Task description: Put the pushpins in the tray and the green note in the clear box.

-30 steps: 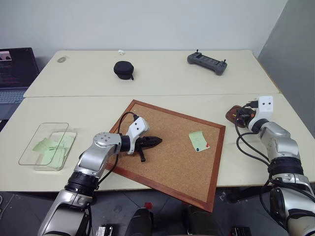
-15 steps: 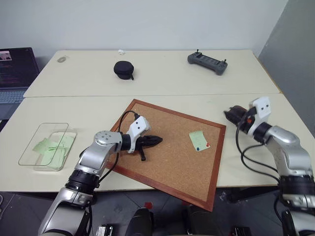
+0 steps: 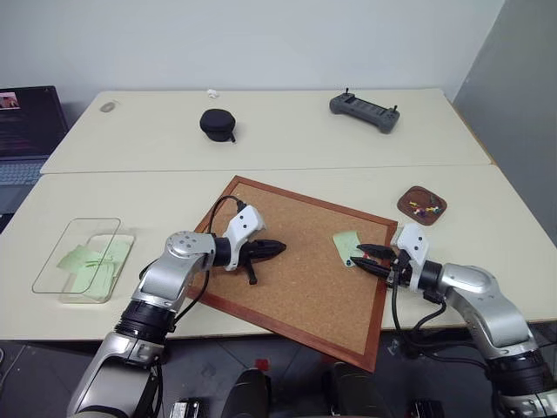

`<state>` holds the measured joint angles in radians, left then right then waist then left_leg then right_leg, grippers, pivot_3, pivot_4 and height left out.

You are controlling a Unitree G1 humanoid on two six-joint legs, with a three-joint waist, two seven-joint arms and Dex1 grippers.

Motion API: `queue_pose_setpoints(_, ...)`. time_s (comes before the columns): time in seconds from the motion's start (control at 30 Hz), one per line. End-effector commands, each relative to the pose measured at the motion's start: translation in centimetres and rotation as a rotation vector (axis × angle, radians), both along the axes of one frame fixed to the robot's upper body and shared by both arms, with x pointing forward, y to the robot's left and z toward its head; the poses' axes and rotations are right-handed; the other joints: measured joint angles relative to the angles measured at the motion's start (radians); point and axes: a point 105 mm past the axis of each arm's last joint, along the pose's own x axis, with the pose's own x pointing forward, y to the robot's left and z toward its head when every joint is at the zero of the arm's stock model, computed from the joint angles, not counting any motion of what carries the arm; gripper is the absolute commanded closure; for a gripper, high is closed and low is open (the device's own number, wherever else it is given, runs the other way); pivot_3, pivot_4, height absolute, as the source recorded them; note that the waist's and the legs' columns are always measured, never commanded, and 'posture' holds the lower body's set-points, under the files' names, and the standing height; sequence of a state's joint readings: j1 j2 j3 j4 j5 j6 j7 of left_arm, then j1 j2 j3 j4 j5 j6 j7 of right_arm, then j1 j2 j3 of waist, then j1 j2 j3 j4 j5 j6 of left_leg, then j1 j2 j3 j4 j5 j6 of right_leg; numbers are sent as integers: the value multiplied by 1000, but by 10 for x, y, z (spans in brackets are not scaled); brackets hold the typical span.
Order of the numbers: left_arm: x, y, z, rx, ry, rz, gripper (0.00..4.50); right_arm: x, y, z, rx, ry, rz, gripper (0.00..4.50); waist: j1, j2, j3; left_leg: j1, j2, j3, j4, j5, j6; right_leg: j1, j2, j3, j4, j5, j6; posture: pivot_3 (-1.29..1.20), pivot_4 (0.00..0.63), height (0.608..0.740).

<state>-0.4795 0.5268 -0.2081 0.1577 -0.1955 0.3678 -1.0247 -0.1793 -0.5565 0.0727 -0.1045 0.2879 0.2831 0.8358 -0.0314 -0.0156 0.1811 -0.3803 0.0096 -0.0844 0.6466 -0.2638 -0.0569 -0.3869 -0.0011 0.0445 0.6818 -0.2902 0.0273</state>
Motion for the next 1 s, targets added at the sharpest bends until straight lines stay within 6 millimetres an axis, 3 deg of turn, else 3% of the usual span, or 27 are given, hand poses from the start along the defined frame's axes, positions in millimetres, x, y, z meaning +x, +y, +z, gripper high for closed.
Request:
queue_pose_setpoints(0.03, -3, 3, -4, 29, 15, -1, 4500, 3, -2, 5, -10, -48, -5, 2929, 0, 0, 0, 0, 0, 0, 0, 0, 0, 0, 0, 0, 0, 0, 0, 0, 150, 740)
queue_pose_setpoints(0.4, -3, 2, -4, 29, 14, -3, 4500, 2, -1, -3, -11, -31, -9, 2929, 0, 0, 0, 0, 0, 0, 0, 0, 0, 0, 0, 0, 0, 0, 0, 0, 150, 740)
queue_pose_setpoints(0.47, -3, 2, -4, 28, 13, -4, 4500, 3, -2, -3, -5, -32, -16, 3104, 0, 0, 0, 0, 0, 0, 0, 0, 0, 0, 0, 0, 0, 0, 0, 0, 150, 740)
queue_pose_setpoints(0.7, -2, 0, -3, 26, 13, -5, 4500, 7, -5, -2, -3, -37, -32, 4462, 0, 0, 0, 0, 0, 0, 0, 0, 0, 0, 0, 0, 0, 0, 0, 0, 150, 740)
queue_pose_setpoints(1.0, -2, 1, -4, 27, 15, -4, 4500, 5, -3, 11, 43, -69, -23, 4483, 0, 0, 0, 0, 0, 0, 0, 0, 0, 0, 0, 0, 0, 0, 0, 0, 150, 740)
